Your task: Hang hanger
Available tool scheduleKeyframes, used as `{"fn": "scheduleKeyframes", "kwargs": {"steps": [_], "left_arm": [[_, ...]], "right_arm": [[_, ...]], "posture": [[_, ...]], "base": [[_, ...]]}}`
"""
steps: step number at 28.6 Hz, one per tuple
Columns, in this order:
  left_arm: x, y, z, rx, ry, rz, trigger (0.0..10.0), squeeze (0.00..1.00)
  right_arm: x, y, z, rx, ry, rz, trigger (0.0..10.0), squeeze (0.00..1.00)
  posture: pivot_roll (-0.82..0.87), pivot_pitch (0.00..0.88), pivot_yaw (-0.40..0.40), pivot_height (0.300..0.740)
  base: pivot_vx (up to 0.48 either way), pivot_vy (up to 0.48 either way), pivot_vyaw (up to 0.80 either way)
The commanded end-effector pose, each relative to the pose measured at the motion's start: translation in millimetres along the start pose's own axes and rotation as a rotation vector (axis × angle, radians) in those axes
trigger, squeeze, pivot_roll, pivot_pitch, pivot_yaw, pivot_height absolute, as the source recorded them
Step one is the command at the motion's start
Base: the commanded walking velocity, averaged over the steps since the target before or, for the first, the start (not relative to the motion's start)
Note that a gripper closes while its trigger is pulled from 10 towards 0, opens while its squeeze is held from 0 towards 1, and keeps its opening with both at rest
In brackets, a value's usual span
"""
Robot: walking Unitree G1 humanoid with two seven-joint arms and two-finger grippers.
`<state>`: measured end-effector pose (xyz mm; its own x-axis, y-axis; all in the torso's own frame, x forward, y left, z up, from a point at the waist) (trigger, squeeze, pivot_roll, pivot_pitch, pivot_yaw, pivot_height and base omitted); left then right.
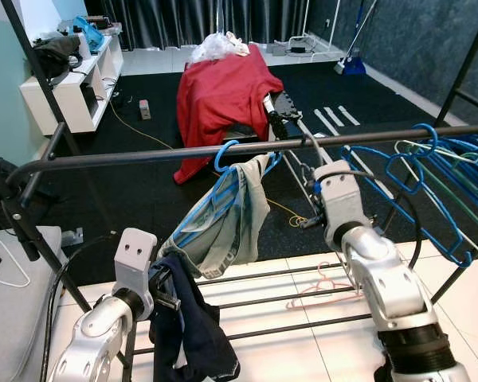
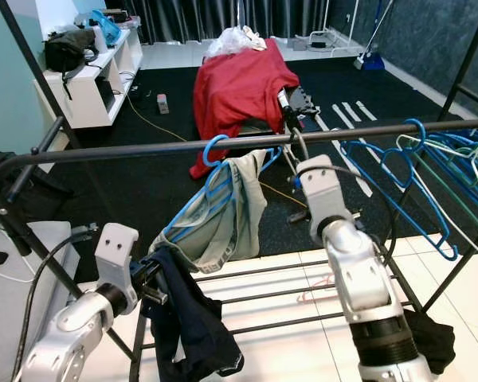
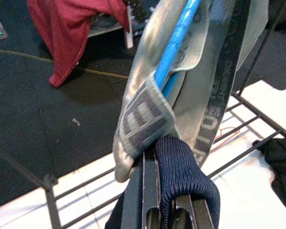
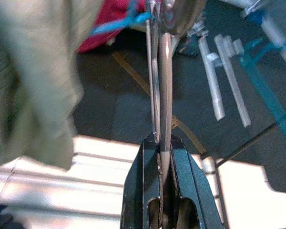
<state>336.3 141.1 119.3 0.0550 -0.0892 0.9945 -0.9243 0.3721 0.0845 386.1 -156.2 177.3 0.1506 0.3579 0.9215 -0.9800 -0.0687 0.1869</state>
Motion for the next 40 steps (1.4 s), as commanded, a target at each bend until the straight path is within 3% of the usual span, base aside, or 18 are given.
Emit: {"fn": "scheduleKeyframes", "kwargs": {"steps": [1, 6, 13, 16, 17, 19, 20, 21, 22, 23, 24, 25, 26, 28, 29, 35, 38, 40], "left_arm": [[5.2, 2.3, -1.2, -0.004, -0.025, 0.017, 10.0, 0.0], [7.7, 3.7, -1.0, -0.003, -0.022, 0.033, 10.0, 0.0], [10.5, 3.9, 1.6, -0.014, -0.021, 0.055, 10.0, 0.0], [-1.5, 3.5, 1.2, 0.006, -0.007, 0.018, 10.0, 0.0], [-1.5, 3.5, 1.2, 0.006, -0.007, 0.018, 10.0, 0.0], [-5.2, 3.3, -1.9, 0.031, -0.014, 0.008, 10.0, 0.0], [-6.0, 3.6, -5.4, 0.06, -0.006, 0.014, 10.0, 0.0], [-6.0, 3.6, -5.4, 0.06, -0.006, 0.014, 10.0, 0.0], [-5.7, 4.5, -9.8, 0.096, 0.01, 0.027, 10.0, 0.0], [-5.7, 4.5, -9.8, 0.096, 0.01, 0.027, 10.0, 0.0], [-5.8, 5.4, -12.7, 0.12, 0.016, 0.035, 10.0, 0.0], [-5.8, 5.4, -12.7, 0.12, 0.016, 0.035, 10.0, 0.0], [-5.1, 6.4, -13.9, 0.133, 0.024, 0.044, 10.0, 0.0], [-4.9, 7.2, -14.5, 0.139, 0.024, 0.047, 10.0, 0.0], [-5.0, 7.8, -14.8, 0.139, 0.022, 0.048, 10.0, 0.0], [-5.0, 8.1, -15.0, 0.138, 0.021, 0.048, 10.0, 0.0], [-4.1, 6.8, -16.8, 0.135, 0.016, 0.046, 10.0, 0.0], [-4.1, 6.8, -16.8, 0.135, 0.016, 0.046, 10.0, 0.0]], "right_arm": [[-13.3, 4.8, -16.2, 0.052, -0.009, -0.047, 0.0, 0.0], [-25.9, 12.4, -27.9, 0.07, -0.014, -0.079, 0.0, 0.0], [-31.2, 15.2, -24.7, 0.041, -0.001, -0.078, 0.0, 0.0], [-68.3, 19.7, -29.1, 0.036, -0.101, -0.165, 0.0, 0.0], [-68.3, 19.7, -29.1, 0.036, -0.101, -0.165, 0.0, 0.0], [-76.0, 20.5, -22.0, -0.023, -0.124, -0.153, 0.0, 0.0], [-78.7, 22.4, -9.3, -0.116, -0.16, -0.116, 0.0, 0.0], [-78.7, 22.4, -9.3, -0.116, -0.16, -0.116, 0.0, 0.0], [-85.0, 25.6, 3.9, -0.213, -0.238, -0.086, 0.0, 0.0], [-85.0, 25.6, 3.9, -0.213, -0.238, -0.086, 0.0, 0.0], [-91.7, 29.6, 15.1, -0.295, -0.321, -0.061, 0.0, 0.0], [-91.7, 29.6, 15.1, -0.295, -0.321, -0.061, 0.0, 0.0], [-94.9, 33.5, 25.0, -0.357, -0.365, -0.032, 0.0, 0.0], [-93.1, 34.8, 30.8, -0.376, -0.363, 0.001, 0.0, 0.0], [-82.1, 31.1, 29.8, -0.336, -0.349, 0.049, 0.0, 0.0], [-74.1, 28.3, 27.9, -0.3, -0.335, 0.079, 0.0, 0.0], [-42.6, 19.1, 14.3, -0.157, -0.257, 0.168, 0.0, 0.0], [-42.6, 19.1, 14.3, -0.157, -0.257, 0.168, 0.0, 0.0]], "posture": [[0.04, 0.092, 0.038, 0.74], [0.04, 0.089, 0.038, 0.74], [0.03, 0.075, 0.036, 0.74], [0.03, 0.067, 0.032, 0.74], [0.03, 0.067, 0.032, 0.74], [0.03, 0.066, 0.031, 0.74], [0.03, 0.065, 0.027, 0.74], [0.03, 0.065, 0.027, 0.74], [0.03, 0.068, 0.025, 0.74], [0.03, 0.068, 0.025, 0.74], [0.03, 0.068, 0.025, 0.74], [0.03, 0.068, 0.025, 0.74], [0.03, 0.075, 0.015, 0.74], [0.03, 0.076, 0.014, 0.74], [0.03, 0.078, 0.018, 0.74], [0.03, 0.078, 0.018, 0.74], [0.02, 0.077, 0.023, 0.74], [0.02, 0.077, 0.023, 0.74]], "base": [[0.0, 0.0, 0.0], [0.0, 0.0, 0.0], [0.0, 0.0, 0.0], [0.0, 0.0, 0.0], [0.0, 0.0, 0.0], [0.0, 0.0, 0.0], [0.0, 0.0, 0.0], [0.0, 0.0, 0.0], [0.0, 0.0, 0.0], [0.0, 0.0, 0.0], [0.0, 0.0, 0.0], [0.0, 0.0, 0.0], [0.0, 0.0, 0.0], [0.0, 0.0, 0.0], [0.0, 0.0, 0.0], [0.0, 0.0, 0.0], [0.0, 0.0, 0.0], [0.0, 0.0, 0.0]]}}
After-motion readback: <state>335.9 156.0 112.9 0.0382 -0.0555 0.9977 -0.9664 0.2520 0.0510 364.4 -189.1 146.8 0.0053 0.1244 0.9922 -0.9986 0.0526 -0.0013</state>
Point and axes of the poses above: a point about 5 cm out from each wrist's last joint towards the gripper, its own y axis pointing back from the gripper into the wrist, its own x axis along the axis of the wrist's last joint, z = x × y, the point moved 6 cm from there along -y, pointing out of the wrist towards the gripper
